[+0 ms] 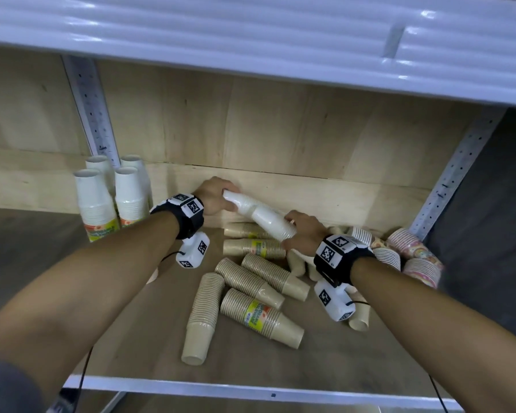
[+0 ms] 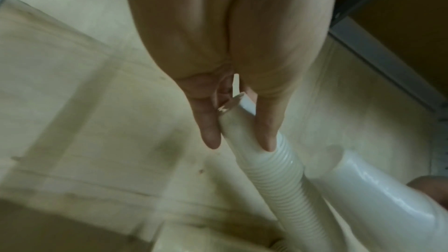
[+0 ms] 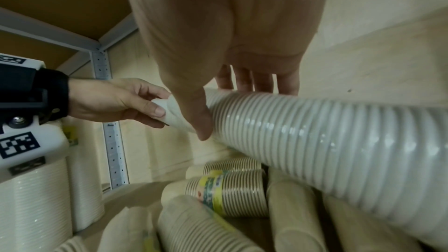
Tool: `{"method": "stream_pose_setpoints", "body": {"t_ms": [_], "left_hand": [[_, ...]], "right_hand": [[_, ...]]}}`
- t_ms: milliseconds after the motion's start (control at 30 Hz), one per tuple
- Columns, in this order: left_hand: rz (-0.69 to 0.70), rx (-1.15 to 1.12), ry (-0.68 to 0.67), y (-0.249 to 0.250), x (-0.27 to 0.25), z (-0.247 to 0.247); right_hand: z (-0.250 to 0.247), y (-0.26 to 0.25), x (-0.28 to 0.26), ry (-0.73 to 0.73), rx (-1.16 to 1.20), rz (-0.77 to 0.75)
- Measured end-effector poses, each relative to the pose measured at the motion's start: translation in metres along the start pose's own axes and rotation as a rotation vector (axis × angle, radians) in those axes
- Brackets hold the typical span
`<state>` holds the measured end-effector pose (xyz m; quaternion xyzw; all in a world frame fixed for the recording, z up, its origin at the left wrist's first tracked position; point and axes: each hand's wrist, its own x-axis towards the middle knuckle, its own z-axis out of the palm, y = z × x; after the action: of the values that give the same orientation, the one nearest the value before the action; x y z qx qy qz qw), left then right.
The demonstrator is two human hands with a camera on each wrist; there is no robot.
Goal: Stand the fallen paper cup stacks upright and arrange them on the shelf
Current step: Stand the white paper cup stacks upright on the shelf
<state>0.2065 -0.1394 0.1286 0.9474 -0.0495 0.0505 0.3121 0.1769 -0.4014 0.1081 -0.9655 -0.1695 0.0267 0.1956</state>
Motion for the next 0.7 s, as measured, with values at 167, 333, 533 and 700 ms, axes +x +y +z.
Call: {"method": "stream_pose_setpoints", "body": {"t_ms": [167, 333, 533, 700], "left_hand": [[0.049, -0.098, 0.105, 0.036, -0.009, -0.021], [0.11, -0.118, 0.175, 0.07, -0.026, -0.051], [0.143, 0.0, 0.22, 0.096, -0.058, -0.102], [0.08, 0.204, 0.203, 0.1, -0.092, -0.141]], "right_hand": [[-0.034, -0.006, -0.011, 0.135, 0.028, -0.002], [-0.064, -0.022, -0.018, 0.261, 0.108, -0.019], [-0.084, -0.063, -0.023, 0.39, 0.176, -0.082], [-0.079, -0.107, -0.025, 0.366, 0.28, -0.139]]}}
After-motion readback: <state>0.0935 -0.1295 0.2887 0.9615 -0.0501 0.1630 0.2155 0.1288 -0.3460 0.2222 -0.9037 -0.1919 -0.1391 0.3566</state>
